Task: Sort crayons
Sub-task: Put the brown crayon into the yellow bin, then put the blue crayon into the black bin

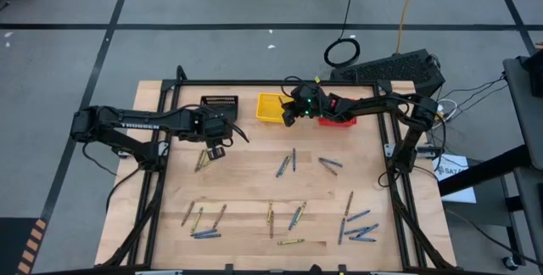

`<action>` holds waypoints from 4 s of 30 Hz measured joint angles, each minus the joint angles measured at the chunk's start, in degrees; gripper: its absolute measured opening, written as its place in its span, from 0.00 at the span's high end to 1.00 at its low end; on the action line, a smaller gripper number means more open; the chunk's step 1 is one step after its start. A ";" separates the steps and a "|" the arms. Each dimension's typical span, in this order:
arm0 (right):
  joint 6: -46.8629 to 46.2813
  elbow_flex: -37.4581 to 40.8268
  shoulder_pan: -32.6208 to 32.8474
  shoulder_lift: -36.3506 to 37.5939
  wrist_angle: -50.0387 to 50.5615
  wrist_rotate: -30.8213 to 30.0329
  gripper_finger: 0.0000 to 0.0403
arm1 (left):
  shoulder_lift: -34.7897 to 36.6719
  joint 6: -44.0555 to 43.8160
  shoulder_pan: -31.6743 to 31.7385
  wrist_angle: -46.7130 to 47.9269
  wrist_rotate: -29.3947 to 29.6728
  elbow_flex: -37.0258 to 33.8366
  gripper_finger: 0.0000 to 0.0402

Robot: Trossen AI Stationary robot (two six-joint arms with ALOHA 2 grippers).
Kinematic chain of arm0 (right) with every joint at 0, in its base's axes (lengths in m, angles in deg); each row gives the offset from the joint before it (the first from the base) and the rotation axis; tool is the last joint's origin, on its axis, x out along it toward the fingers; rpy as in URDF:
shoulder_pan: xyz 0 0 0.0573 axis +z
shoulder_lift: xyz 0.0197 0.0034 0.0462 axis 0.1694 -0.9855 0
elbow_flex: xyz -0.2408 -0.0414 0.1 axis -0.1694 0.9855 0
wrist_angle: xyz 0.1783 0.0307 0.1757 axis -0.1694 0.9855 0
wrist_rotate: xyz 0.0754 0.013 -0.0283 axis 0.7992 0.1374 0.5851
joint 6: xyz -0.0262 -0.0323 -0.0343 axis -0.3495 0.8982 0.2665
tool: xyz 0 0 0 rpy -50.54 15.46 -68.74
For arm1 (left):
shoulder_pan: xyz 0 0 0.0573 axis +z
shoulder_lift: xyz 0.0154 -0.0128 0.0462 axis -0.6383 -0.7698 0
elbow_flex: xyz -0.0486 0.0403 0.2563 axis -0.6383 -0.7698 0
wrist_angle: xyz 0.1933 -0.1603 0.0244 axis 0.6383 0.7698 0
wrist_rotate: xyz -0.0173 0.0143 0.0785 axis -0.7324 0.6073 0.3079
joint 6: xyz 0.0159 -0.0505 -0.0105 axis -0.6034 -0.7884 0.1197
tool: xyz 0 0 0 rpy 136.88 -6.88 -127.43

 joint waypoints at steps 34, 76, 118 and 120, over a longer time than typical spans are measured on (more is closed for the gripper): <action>7.50 0.04 0.92 24.82 16.05 -0.09 0.76 | 0.00 0.04 0.11 -3.44 -0.32 0.00 0.67; 3.42 0.04 0.90 30.94 41.55 -4.42 0.76 | -0.39 -23.70 -24.45 -1.40 -19.96 -0.11 0.58; -8.02 0.04 2.59 30.99 45.47 -4.37 0.76 | -16.89 -57.04 -53.28 -16.52 -20.79 -0.20 0.58; -8.03 0.04 2.78 30.99 45.46 -4.37 0.76 | -17.65 -56.81 -53.46 -16.42 -20.79 -0.20 0.58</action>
